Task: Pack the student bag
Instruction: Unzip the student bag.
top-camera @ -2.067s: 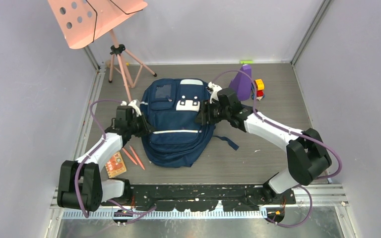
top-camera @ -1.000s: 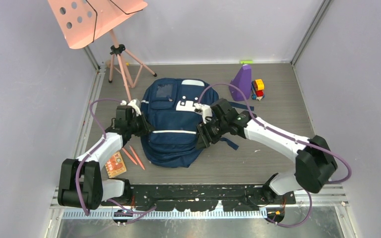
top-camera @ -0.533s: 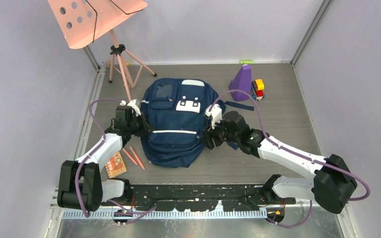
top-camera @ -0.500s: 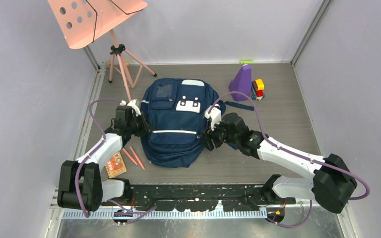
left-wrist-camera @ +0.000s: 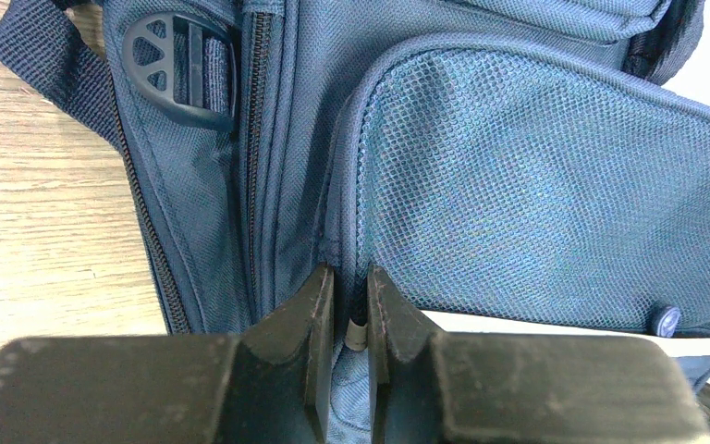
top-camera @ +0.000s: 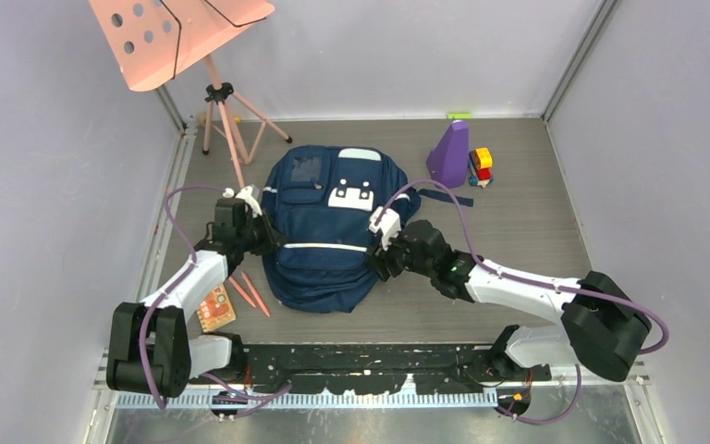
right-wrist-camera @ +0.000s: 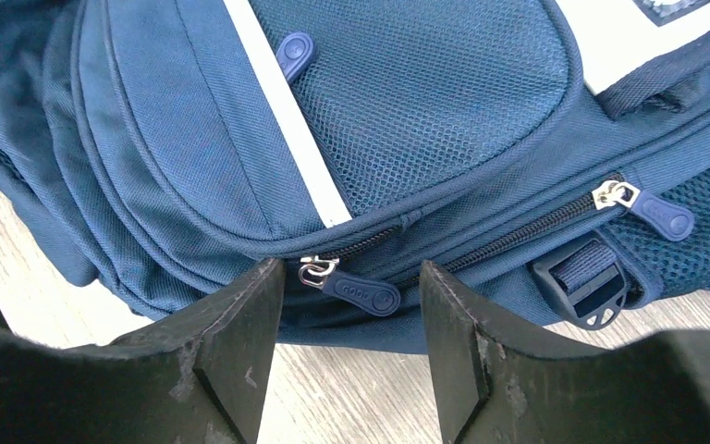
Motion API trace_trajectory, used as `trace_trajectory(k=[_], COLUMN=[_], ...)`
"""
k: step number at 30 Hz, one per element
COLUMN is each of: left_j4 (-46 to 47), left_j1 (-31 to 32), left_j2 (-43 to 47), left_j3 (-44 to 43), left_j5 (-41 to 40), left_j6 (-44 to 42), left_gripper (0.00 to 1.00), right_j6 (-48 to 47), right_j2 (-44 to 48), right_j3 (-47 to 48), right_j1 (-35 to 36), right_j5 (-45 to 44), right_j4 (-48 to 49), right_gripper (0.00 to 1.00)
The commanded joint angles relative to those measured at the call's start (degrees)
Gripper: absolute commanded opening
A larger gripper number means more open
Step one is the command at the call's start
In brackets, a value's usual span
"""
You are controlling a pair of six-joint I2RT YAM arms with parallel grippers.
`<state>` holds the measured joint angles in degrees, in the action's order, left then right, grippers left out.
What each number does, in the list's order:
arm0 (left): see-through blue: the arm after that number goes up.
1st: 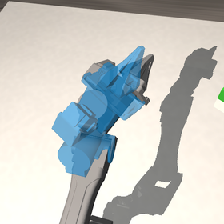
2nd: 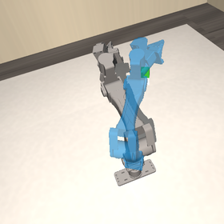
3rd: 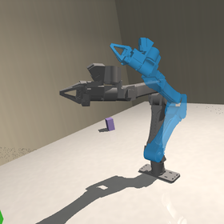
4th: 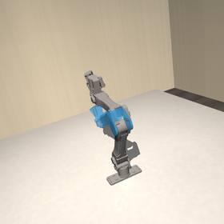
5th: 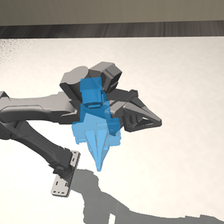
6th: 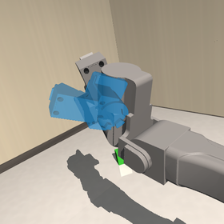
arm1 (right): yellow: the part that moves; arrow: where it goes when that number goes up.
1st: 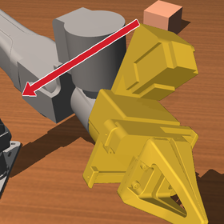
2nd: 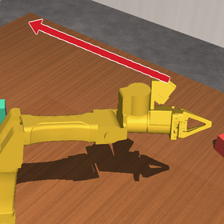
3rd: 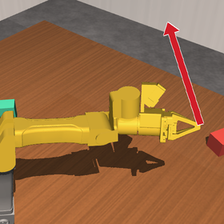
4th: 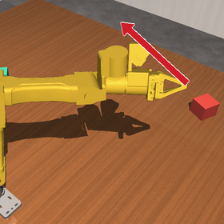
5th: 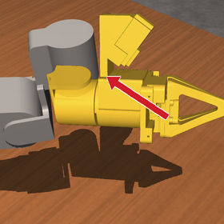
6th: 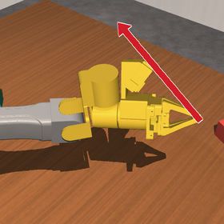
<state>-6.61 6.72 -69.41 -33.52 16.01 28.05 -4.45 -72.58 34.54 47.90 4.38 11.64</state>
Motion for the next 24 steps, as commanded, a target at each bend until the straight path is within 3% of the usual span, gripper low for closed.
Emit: trace_trajectory(k=[1, 3, 10, 15, 20, 24], left_j4=[2.1, 2.0, 2.0, 2.0, 2.0, 2.4], left_j1=[0.0, 0.0, 0.0, 0.0, 0.0, 0.0], left_j2=[1.4, 1.5, 2.1, 4.7, 8.5, 12.3], left_j3=[0.3, 0.4, 0.4, 1.6, 3.3, 5.2], left_j5=[-0.6, -0.6, -0.8, -2.2, -4.8, -7.4], left_j6=[0.1, 0.2, 0.9, 4.0, 7.1, 10.1], left_gripper=[0.00, 0.00, 0.00, 0.00, 0.00, 0.00], right_j6=[-2.9, -2.8, 1.2, 4.2, 11.0, 16.0], right_j2=[-1.7, -2.1, -2.9, -2.7, -2.0, -2.6], right_j3=[2.2, 2.5, 6.3, 9.0, 11.0, 11.7], right_j1=[0.4, 0.5, 0.7, 0.7, 0.9, 2.9], right_j5=[-2.4, -2.1, -4.0, -5.4, 2.2, 3.4], right_j4=[2.4, 1.2, -7.6, -16.4, -21.4, -24.8], right_gripper=[0.60, 0.54, 0.04, 0.01, 0.01, 0.01])
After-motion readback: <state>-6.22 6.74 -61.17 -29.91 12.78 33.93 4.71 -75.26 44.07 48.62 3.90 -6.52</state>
